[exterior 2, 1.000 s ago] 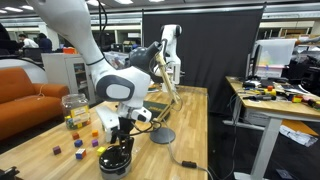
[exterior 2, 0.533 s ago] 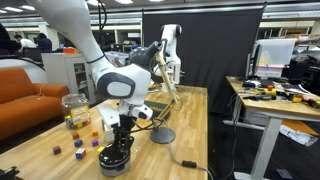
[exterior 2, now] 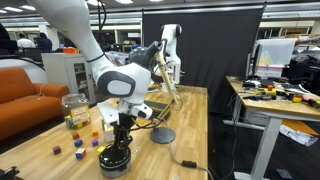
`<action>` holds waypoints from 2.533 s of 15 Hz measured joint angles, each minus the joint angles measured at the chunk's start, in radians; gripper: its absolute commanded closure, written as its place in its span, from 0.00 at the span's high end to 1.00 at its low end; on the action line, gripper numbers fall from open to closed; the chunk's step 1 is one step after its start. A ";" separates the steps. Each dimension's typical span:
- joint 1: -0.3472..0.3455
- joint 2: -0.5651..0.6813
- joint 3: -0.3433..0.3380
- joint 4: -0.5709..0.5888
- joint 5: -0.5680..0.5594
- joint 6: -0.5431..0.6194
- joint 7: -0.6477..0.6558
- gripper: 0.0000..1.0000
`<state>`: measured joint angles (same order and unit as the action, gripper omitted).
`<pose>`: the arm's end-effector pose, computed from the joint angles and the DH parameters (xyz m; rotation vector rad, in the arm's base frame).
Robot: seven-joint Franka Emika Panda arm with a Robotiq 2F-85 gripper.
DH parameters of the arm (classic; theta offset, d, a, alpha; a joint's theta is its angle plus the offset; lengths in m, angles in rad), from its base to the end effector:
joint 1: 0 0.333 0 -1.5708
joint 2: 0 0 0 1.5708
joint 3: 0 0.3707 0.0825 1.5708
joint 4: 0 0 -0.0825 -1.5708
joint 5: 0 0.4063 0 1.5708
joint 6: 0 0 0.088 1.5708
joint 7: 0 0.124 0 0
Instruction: Remove the black lid from the grey pot
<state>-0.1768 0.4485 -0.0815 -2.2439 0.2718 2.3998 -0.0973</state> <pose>0.5182 -0.1336 0.1579 -2.8967 0.5654 0.3868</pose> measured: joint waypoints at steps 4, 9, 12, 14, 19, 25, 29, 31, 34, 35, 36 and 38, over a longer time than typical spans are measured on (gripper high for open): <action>0.001 -0.002 0.000 0.002 -0.001 0.002 0.000 0.08; 0.014 -0.079 0.000 -0.014 -0.031 0.004 0.003 0.08; 0.033 -0.154 0.000 -0.057 -0.076 -0.009 0.003 0.08; 0.050 -0.193 0.005 -0.092 -0.103 -0.014 -0.002 0.08; 0.081 -0.241 0.019 -0.157 -0.136 -0.063 -0.003 0.08; 0.063 -0.283 0.015 -0.246 -0.027 -0.090 -0.057 0.08; 0.060 -0.293 0.014 -0.290 0.062 -0.086 -0.091 0.33; 0.060 -0.293 0.014 -0.301 0.102 -0.079 -0.105 0.33; 0.060 -0.293 0.014 -0.302 0.109 -0.077 -0.105 0.33; 0.060 -0.293 0.014 -0.302 0.109 -0.077 -0.105 0.08; 0.060 -0.293 0.014 -0.302 0.109 -0.077 -0.105 0.08; 0.061 -0.288 0.015 -0.302 0.109 -0.078 -0.105 0.08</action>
<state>-0.1163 0.1604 -0.0670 -2.5456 0.3810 2.3219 -0.2025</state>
